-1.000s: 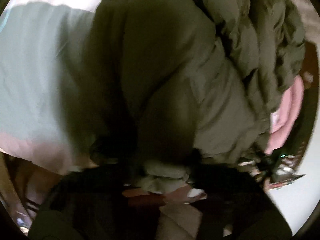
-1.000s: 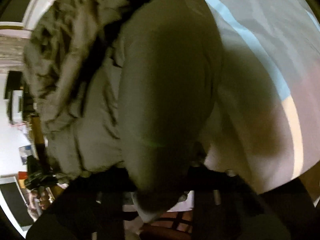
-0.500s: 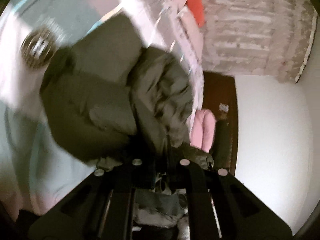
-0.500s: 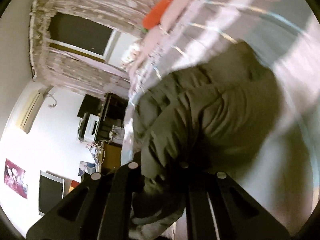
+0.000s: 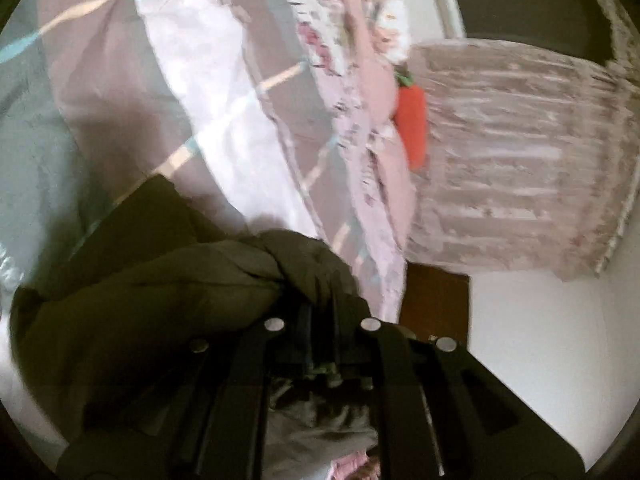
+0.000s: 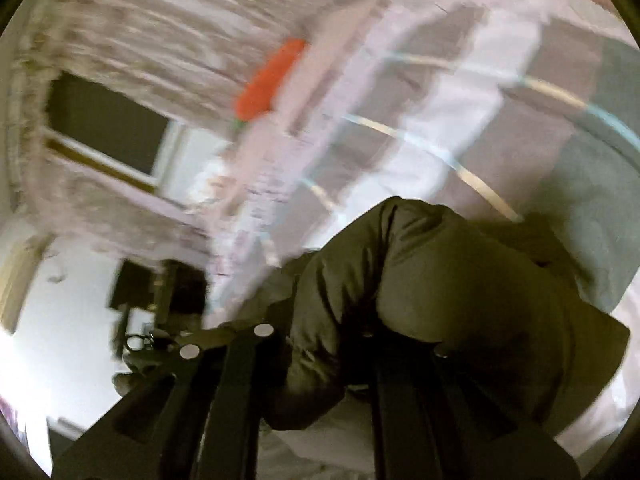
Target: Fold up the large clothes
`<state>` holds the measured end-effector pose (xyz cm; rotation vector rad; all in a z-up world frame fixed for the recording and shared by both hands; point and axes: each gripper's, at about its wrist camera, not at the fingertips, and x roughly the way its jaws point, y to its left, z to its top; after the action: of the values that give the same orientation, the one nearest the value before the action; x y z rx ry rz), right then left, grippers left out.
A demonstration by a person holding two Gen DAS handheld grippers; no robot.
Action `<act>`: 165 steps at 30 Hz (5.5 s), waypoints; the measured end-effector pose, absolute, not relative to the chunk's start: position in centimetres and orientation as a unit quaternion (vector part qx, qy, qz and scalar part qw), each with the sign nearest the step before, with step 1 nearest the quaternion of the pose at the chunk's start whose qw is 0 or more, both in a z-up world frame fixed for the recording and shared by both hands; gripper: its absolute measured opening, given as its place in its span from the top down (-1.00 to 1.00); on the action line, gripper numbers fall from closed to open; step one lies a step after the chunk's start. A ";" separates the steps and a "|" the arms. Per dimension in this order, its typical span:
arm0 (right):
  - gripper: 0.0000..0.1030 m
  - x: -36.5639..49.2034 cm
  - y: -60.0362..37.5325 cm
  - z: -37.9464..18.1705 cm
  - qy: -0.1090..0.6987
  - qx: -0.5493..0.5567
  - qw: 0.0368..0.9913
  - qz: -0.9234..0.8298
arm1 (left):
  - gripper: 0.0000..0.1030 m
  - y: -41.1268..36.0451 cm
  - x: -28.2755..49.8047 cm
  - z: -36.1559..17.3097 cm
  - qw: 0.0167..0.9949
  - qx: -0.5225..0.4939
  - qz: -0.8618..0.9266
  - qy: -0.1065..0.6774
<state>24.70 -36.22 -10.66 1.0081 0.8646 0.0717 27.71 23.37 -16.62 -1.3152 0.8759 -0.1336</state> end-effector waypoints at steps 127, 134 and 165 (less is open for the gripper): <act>-0.53 23.1 -26.9 -13.2 0.412 0.082 0.895 -0.148 | -0.50 10.1 29.1 -13.4 0.874 -0.046 0.111 0.471; -0.51 20.3 -32.9 -14.4 0.442 0.098 0.872 -0.183 | -0.49 16.1 28.0 -15.4 0.831 -0.019 0.167 0.530; -0.97 -0.2 -16.7 -2.9 0.341 -0.010 0.935 -0.100 | -0.96 -1.8 -1.2 1.8 0.947 0.063 -0.026 0.315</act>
<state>-0.24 -16.73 -2.88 -0.0196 0.6963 -0.2041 -1.16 -1.80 1.77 0.1279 0.6423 -0.0524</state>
